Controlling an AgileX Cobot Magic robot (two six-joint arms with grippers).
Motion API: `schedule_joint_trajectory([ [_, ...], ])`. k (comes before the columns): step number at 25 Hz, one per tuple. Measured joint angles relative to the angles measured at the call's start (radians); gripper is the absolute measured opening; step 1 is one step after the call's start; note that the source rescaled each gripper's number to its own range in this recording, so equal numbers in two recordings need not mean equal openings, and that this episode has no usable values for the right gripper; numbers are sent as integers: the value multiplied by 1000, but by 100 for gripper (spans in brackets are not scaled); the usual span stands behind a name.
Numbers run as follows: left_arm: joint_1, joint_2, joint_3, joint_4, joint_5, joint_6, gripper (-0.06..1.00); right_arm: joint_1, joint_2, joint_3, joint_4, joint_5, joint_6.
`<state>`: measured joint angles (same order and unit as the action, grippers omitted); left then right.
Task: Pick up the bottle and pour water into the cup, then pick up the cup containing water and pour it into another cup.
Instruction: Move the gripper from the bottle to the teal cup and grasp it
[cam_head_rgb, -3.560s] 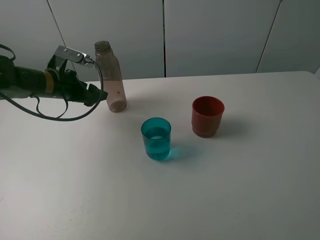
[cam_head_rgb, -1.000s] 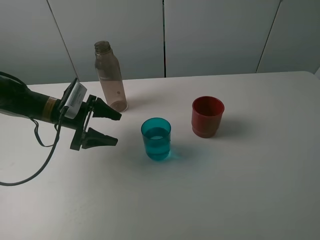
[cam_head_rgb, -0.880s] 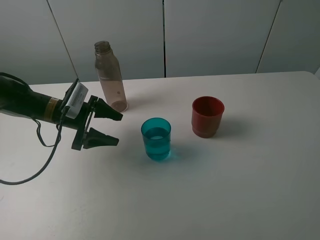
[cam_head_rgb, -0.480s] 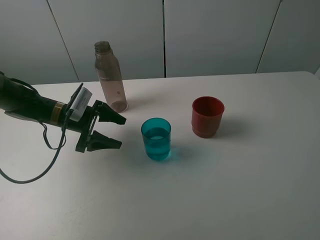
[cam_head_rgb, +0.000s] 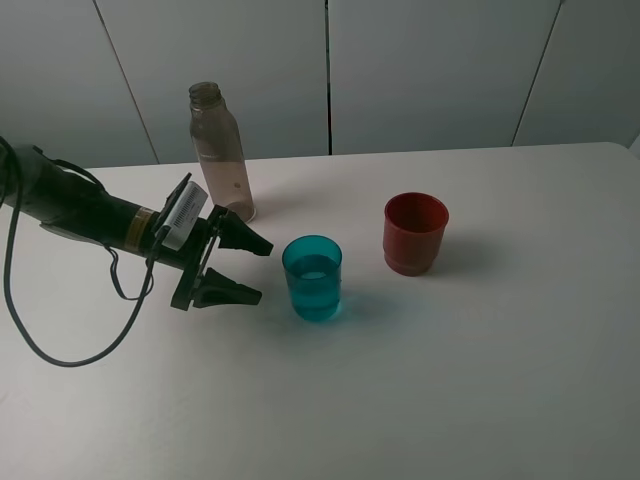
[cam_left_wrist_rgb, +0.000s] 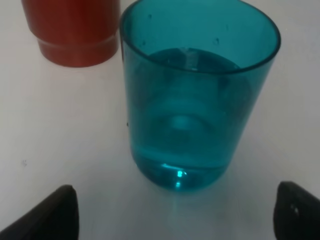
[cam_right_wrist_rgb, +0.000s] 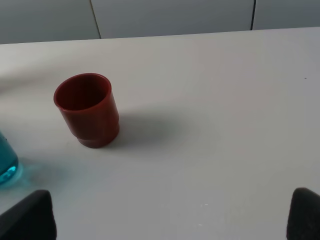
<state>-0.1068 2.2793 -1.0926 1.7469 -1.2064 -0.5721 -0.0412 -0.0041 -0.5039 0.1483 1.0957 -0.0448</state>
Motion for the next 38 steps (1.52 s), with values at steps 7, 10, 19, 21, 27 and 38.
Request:
schedule_joint_trajectory([
  [7,-25,0,-2,0,0,0,100,0,0,0,0,0,0],
  [10,-36,2,-2,0,0,0,100,0,0,0,0,0,0],
  [19,-63,7,-2,0,0,0,100,0,0,0,0,0,0],
  [21,-65,7,-2,0,0,0,100,0,0,0,0,0,0],
  [27,-85,7,-2,-13,0,27,100,0,0,0,0,0,0],
  [38,-110,7,-2,-54,13,76,100,0,0,0,0,0,0],
])
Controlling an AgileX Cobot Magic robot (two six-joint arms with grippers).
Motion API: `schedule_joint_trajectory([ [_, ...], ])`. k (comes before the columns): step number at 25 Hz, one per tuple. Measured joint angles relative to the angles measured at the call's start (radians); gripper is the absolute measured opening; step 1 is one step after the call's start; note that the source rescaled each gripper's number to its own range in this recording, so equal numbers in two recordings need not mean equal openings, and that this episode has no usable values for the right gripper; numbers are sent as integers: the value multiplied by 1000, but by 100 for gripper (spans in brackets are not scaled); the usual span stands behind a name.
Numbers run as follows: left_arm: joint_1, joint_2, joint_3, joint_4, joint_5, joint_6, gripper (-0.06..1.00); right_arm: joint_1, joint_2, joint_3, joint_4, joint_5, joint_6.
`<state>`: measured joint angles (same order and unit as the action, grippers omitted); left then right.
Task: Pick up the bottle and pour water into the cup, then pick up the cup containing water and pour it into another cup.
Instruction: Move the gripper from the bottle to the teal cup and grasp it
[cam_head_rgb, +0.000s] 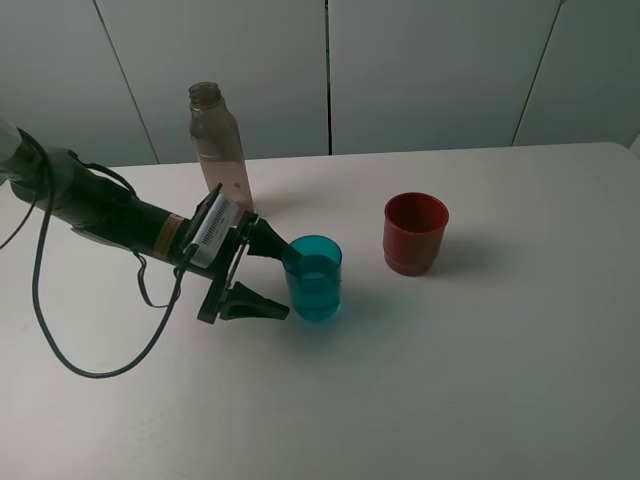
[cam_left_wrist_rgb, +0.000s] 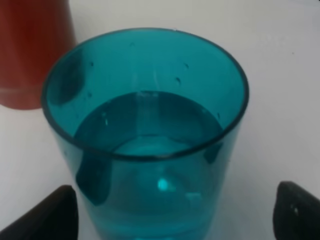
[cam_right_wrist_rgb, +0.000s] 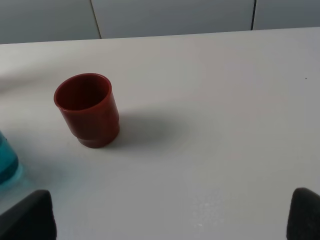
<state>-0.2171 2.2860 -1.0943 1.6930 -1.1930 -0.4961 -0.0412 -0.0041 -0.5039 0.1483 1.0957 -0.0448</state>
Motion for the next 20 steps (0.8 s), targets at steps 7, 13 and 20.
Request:
schedule_joint_trajectory([
  [7,-1,0,0,-26,17,28,100,0,0,0,0,0,0],
  [13,-14,0,0,-60,28,56,100,0,0,0,0,0,0],
  [20,-24,0,0,-69,28,58,100,0,0,0,0,0,0],
])
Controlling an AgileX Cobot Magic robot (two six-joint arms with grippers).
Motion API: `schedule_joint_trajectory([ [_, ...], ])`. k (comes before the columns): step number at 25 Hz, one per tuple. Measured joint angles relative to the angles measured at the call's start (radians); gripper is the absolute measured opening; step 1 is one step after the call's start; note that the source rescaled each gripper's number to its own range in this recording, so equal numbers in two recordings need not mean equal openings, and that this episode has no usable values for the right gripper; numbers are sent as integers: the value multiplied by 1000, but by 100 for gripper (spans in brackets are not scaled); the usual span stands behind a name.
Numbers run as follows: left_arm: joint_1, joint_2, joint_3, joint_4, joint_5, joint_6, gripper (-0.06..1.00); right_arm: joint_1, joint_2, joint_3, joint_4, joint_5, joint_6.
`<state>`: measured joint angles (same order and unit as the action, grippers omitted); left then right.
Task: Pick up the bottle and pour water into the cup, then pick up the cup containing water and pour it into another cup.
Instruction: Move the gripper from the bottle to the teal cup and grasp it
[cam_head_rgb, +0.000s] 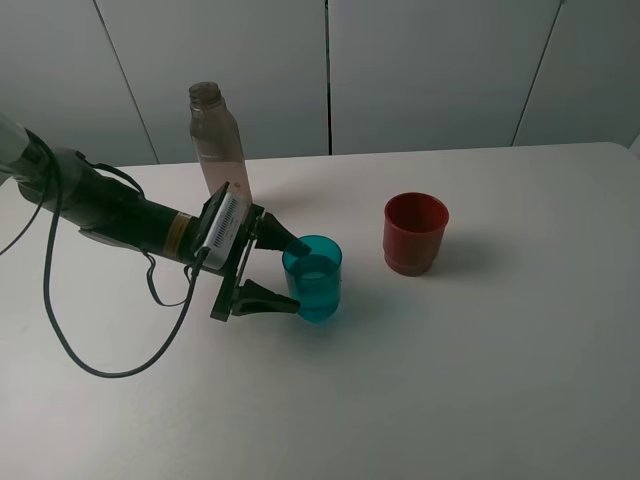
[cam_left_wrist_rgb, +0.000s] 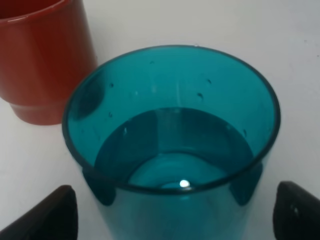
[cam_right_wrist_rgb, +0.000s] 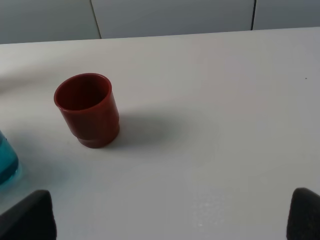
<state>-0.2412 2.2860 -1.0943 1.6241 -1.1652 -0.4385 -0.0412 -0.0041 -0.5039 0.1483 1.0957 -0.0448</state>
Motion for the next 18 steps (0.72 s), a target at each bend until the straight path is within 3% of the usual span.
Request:
schedule_joint_trajectory([
  [18,-41,1,0,-50,4,21,100,0,0,0,0,0,0],
])
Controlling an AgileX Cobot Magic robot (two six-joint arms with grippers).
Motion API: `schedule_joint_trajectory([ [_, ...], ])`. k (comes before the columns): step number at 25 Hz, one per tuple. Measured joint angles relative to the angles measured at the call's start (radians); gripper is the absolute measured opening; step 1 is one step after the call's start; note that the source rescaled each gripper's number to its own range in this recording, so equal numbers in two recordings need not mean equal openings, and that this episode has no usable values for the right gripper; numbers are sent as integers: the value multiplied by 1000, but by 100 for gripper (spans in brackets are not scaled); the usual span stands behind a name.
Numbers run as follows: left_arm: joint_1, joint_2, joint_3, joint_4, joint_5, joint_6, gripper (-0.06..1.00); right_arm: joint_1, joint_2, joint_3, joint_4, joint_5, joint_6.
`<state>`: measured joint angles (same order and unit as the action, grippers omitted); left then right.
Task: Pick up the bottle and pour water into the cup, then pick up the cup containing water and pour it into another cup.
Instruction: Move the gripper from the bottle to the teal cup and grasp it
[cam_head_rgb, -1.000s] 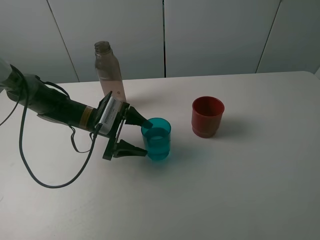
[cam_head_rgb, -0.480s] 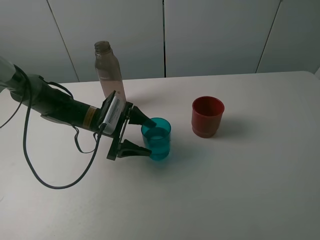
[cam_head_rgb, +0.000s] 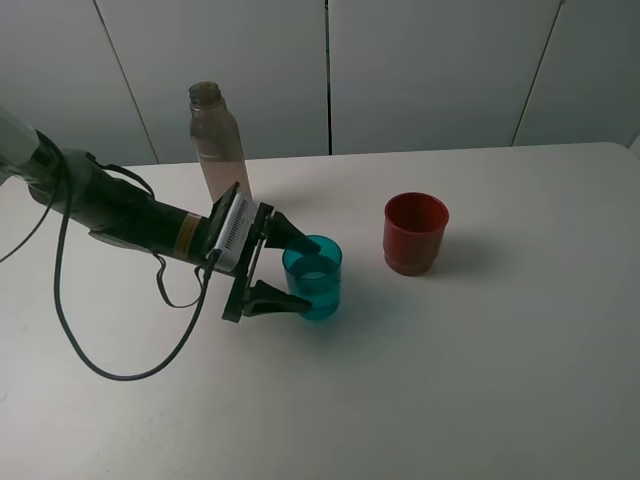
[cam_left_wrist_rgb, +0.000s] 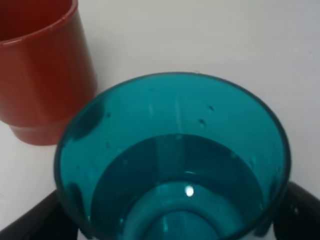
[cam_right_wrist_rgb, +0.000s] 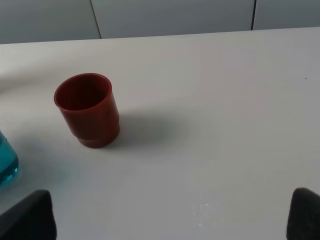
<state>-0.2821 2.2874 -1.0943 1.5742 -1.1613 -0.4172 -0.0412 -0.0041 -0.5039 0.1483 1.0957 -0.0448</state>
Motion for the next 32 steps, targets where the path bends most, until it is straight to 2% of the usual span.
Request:
schedule_joint_trajectory([
  [32,-32,0,0,-61,18,6,100,0,0,0,0,0,0],
])
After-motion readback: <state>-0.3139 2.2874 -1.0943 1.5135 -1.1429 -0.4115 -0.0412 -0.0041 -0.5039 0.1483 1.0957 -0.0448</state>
